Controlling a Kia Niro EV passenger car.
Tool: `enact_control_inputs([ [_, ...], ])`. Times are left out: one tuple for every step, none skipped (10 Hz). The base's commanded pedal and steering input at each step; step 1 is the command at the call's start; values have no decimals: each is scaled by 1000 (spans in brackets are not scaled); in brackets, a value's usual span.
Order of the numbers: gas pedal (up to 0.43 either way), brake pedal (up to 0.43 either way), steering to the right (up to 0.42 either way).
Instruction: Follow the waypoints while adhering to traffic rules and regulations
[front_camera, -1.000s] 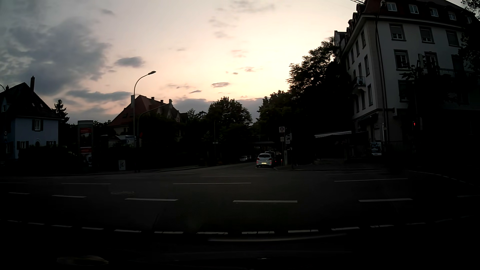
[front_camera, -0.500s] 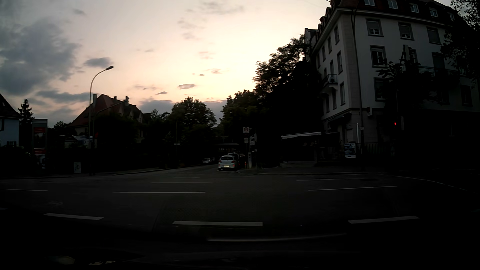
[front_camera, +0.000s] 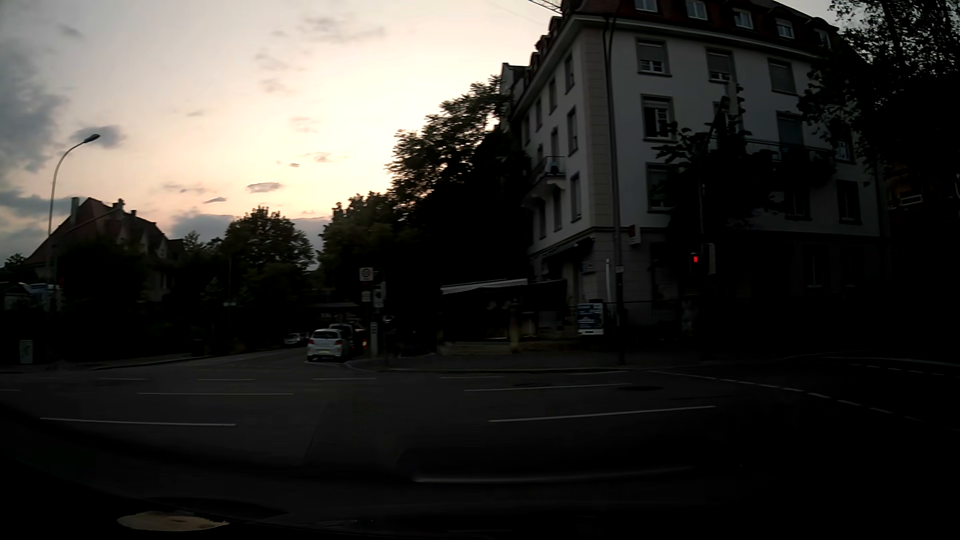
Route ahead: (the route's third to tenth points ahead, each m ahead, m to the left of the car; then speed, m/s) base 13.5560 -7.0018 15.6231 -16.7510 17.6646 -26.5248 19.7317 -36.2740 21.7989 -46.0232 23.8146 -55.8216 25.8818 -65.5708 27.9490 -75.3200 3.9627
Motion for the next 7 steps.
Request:
enact_control_inputs([
  [0, 0, 521],
  [0, 0, 537],
  [0, 0, 547],
  [0, 0, 549],
  [0, 0, 549],
  [47, 0, 546],
  [47, 0, 544],
])
